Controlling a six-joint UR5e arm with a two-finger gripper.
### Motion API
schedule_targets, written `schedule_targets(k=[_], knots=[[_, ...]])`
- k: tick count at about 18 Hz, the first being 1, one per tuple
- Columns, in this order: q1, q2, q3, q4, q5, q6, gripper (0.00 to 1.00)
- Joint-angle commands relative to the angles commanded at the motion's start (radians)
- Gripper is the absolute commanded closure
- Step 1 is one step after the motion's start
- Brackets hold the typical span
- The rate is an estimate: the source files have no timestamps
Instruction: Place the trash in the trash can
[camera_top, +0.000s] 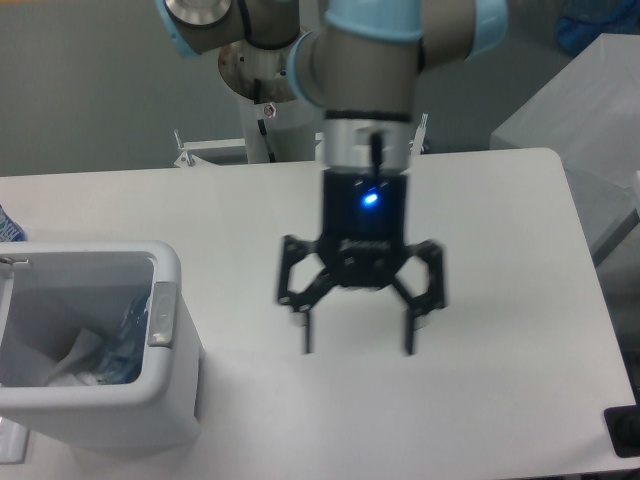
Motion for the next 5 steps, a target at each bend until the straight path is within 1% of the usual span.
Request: schedule_targets(k=[3, 4, 5], knots=[[0.003, 0.048, -0.020, -0.181, 0.146, 0.212, 0.00], [0.003, 0.060, -0.029, -0.233, 0.178, 0.284, 0.00], [0.003, 0.069, -0.037, -0.272, 0.201, 0.336, 0.00]])
